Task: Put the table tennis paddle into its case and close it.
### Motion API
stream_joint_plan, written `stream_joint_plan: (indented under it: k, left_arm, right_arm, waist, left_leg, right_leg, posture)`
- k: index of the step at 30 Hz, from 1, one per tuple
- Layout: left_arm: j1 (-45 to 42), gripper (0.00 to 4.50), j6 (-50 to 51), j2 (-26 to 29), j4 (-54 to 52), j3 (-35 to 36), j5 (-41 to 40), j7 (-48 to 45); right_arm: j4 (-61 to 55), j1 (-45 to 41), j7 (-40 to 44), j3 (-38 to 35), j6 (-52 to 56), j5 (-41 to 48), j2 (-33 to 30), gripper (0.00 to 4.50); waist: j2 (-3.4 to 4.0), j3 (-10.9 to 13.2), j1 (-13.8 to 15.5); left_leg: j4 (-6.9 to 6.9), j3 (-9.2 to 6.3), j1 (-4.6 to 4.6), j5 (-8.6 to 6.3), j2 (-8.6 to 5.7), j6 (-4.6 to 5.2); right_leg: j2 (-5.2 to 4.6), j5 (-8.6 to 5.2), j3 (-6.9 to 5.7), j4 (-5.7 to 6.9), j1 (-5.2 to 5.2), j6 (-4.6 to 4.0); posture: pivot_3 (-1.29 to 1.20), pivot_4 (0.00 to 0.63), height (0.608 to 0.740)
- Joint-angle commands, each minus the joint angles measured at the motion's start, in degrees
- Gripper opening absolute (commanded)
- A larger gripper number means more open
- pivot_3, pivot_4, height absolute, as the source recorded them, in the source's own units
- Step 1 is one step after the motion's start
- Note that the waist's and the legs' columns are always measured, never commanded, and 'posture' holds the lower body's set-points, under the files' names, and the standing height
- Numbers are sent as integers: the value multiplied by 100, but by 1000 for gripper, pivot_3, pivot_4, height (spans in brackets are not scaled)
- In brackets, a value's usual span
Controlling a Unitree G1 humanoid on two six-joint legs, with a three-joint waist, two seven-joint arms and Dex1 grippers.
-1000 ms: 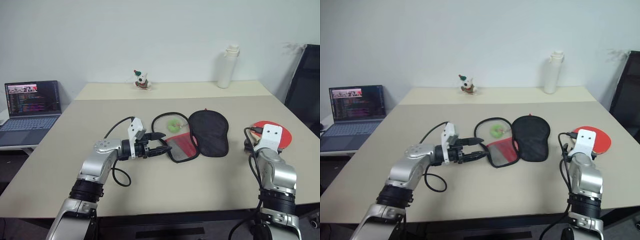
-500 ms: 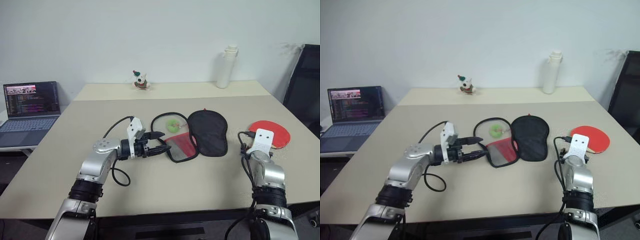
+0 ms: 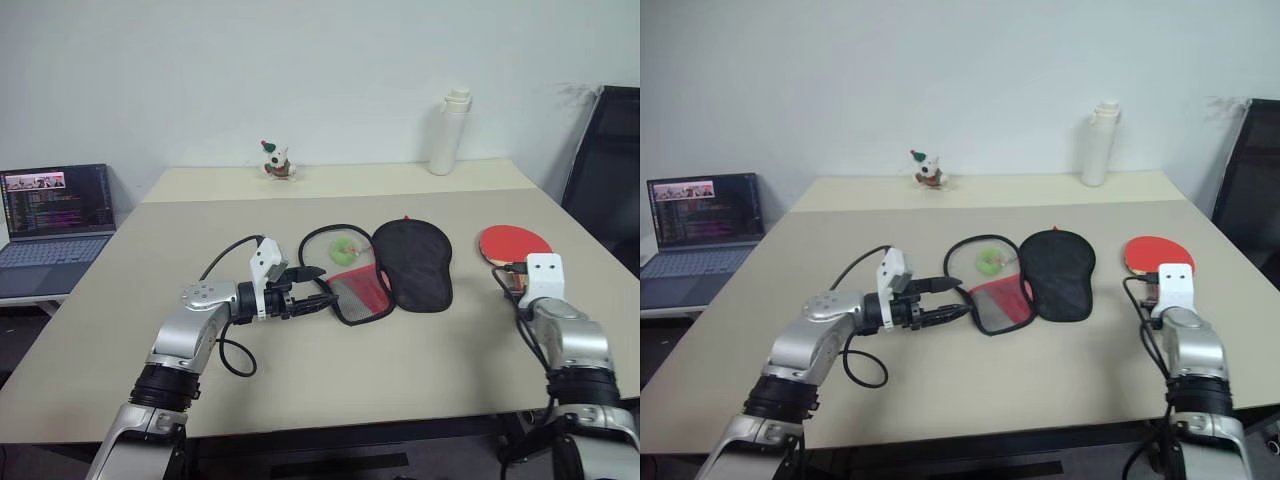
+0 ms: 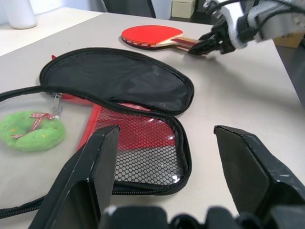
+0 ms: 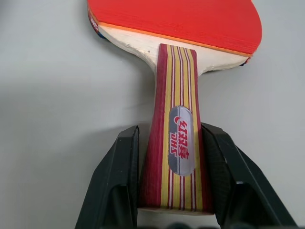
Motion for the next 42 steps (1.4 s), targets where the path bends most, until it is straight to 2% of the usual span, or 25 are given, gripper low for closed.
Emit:
stream_joint_plan:
  k: [1, 6, 11, 13, 18, 26, 40, 42]
  left_arm:
    - [-73, 3445, -12, -18, -182, 102, -72, -29]
    - [-99, 3445, -13, -65, -146, 54, -67, -63]
    - [-143, 3445, -17, -131, -101, 12, -51, -108]
    - [-161, 3445, -23, -150, -89, 3, -39, -127]
    - [-172, 3445, -55, -134, -83, 16, 6, -151]
    - [-24, 3445, -14, -109, -236, 48, 0, -60]
    - [130, 3445, -25, -32, -354, 119, -28, 44]
    - [127, 3445, -38, -32, -341, 115, -22, 40]
  right_arm:
    - [-1408, 535, 807, 257, 785, 387, -345, 1500]
    - [-2732, 1567, 1047, 153, 1602, 596, -558, 1500]
    - [-2806, 1857, 891, -184, 1906, 702, -346, 1500]
    - [-2648, 1839, 838, -249, 1872, 646, -326, 2241]
    - [-2192, 1653, 865, -177, 1735, 569, -478, 3724]
    - [-911, 600, 990, 116, 1230, 518, -511, 3724]
    - [596, -115, 1187, 370, 558, 418, -469, 3724]
    - [717, -173, 1147, 328, 568, 444, -430, 3324]
  waist:
    - [0, 0, -5]
    - [-2, -1, 8]
    - [-3, -2, 10]
    - [-6, -3, 23]
    - [-36, -22, 26]
    - [-59, -33, -31]
    - [-98, -56, -75]
    - [-104, -60, -75]
  left_leg:
    - [0, 3, 0, -1, 0, 2]
    - [-1, 0, -3, -3, 4, 3]
    - [2, 1, 2, -3, 4, 3]
    - [4, 0, 2, -3, 3, 3]
    - [6, 4, 4, -3, 3, 3]
    - [11, 12, 34, -3, 4, 3]
    - [11, 21, 43, -3, 8, 3]
    - [11, 21, 44, -3, 8, 3]
  right_leg:
    - [6, 0, 1, -1, -1, 0]
    - [23, -2, 0, -5, -4, -2]
    - [30, -3, -1, -2, -2, -3]
    - [32, -3, -2, -2, -1, -3]
    - [32, -2, 0, -3, 1, -3]
    - [32, 16, 13, -2, 17, 4]
    - [32, 24, 28, -3, 19, 8]
    - [32, 25, 30, -3, 20, 8]
  posture:
    - [0, 150, 740]
    - [0, 150, 740]
    - [0, 150, 740]
    - [0, 150, 740]
    - [0, 150, 740]
    - [0, 150, 740]
    - [0, 150, 740]
    - [0, 150, 740]
